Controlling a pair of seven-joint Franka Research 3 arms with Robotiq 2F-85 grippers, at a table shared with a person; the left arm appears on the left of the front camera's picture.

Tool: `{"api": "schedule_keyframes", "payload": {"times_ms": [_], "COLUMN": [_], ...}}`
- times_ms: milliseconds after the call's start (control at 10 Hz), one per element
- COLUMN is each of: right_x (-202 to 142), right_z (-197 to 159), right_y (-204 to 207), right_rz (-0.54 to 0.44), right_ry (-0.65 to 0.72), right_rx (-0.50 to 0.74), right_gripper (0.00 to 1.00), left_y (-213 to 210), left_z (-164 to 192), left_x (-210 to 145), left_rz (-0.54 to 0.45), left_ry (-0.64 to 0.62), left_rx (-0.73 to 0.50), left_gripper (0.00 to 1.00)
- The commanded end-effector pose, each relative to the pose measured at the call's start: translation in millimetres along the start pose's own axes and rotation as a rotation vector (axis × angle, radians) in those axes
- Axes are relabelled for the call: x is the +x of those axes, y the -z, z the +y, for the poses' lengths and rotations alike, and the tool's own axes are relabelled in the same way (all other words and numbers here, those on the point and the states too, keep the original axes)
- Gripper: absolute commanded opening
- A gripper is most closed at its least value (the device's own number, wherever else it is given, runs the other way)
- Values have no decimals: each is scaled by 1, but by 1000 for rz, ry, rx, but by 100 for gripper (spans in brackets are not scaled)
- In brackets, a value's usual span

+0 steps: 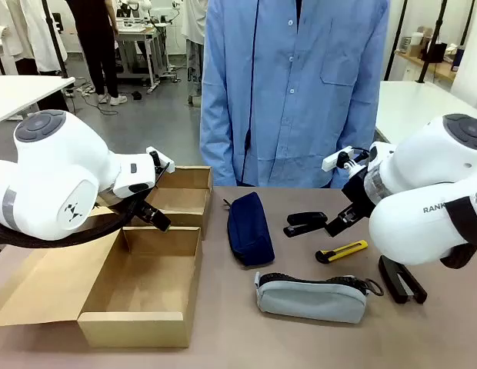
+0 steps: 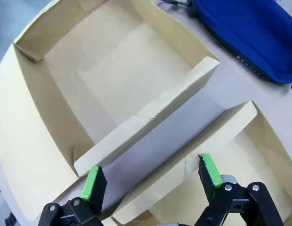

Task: Place items inside the box.
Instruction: Pick up a Pencil pouch or Stapler and place it inside the Mailer Box closest to the robot.

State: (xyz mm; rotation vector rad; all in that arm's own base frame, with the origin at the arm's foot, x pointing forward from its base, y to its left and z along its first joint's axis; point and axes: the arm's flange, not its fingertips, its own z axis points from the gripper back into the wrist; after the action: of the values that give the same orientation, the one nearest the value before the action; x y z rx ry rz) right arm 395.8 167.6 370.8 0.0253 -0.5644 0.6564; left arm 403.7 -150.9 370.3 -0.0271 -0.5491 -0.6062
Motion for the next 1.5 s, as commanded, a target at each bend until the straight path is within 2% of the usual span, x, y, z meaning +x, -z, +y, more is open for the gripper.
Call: {"api": "schedule_keyframes", "payload": {"times_ms": [0,1400], "right_x": [0,0], "right_z": [0,0], "right_y": [0,0], "right_rz": [0,0], "right_ry": [0,0], "right_rx": [0,0], "right_gripper": [100,100], "left_y": [0,0], "left_z": [0,0], "left_x": [0,0], "left_rz": [0,0], "left_ry": [0,0], "left_rx": [0,0], "left_gripper": [100,100]}}
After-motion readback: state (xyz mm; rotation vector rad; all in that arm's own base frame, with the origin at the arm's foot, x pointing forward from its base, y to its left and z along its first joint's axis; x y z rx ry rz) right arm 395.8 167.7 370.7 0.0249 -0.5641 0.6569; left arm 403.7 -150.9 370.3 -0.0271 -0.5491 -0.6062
